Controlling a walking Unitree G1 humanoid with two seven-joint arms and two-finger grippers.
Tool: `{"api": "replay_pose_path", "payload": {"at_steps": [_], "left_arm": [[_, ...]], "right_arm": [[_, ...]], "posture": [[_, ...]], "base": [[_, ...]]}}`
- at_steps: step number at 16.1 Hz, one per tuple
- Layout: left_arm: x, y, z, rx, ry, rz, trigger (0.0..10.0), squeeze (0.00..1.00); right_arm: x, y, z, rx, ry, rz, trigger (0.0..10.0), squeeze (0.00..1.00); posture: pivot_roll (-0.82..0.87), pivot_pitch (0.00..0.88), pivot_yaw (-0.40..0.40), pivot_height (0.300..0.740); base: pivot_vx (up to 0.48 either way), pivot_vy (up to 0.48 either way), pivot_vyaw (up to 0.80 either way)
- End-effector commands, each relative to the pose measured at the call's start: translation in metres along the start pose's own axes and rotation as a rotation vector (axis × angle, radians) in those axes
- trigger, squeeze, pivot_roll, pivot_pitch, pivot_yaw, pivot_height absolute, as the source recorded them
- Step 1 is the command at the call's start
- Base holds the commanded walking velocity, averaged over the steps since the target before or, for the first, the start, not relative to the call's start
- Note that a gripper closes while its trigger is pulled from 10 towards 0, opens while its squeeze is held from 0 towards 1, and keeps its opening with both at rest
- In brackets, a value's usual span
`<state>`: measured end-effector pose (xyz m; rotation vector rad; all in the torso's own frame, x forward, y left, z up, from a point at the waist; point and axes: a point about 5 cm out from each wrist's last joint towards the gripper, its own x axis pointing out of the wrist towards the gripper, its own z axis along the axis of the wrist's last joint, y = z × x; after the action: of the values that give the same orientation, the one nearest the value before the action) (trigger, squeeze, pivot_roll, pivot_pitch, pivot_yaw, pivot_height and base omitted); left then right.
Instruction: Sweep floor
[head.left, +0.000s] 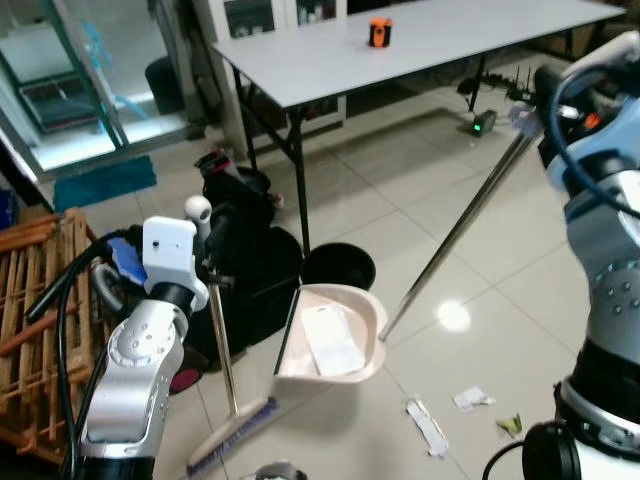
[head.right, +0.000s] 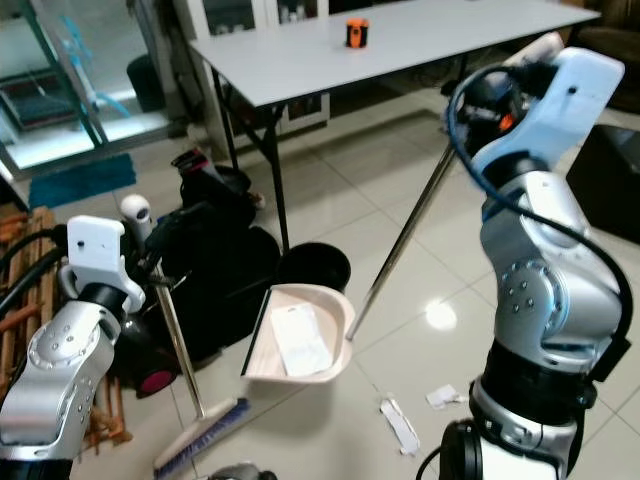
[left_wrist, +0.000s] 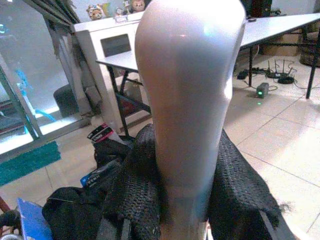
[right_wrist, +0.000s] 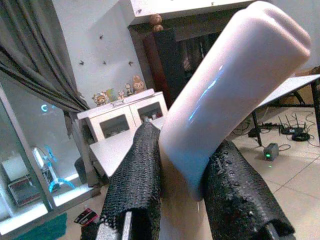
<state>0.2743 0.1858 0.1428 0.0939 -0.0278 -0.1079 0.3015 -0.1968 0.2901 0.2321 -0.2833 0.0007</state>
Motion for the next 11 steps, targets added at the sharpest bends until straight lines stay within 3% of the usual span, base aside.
{"api": "replay_pose_path", "payload": {"at_steps": [1,11], "left_arm": [[0.0018,-0.0003,0.0104,0.013,-0.045,-0.005,10.0,0.00],[-0.0032,-0.0009,0.0070,0.001,-0.042,0.011,10.0,0.00]], "right_arm": [[0.0029,0.0044,0.0142,0.003,-0.062,0.024,10.0,0.00],[0.0119,0.0066,0.0190,-0.006,-0.066,0.032,10.0,0.00]], "posture": [[0.01,0.000,0.057,0.740],[0.02,0.000,0.034,0.740]], "base": [[0.345,0.000,0.00],[0.399,0.000,0.00]]}}
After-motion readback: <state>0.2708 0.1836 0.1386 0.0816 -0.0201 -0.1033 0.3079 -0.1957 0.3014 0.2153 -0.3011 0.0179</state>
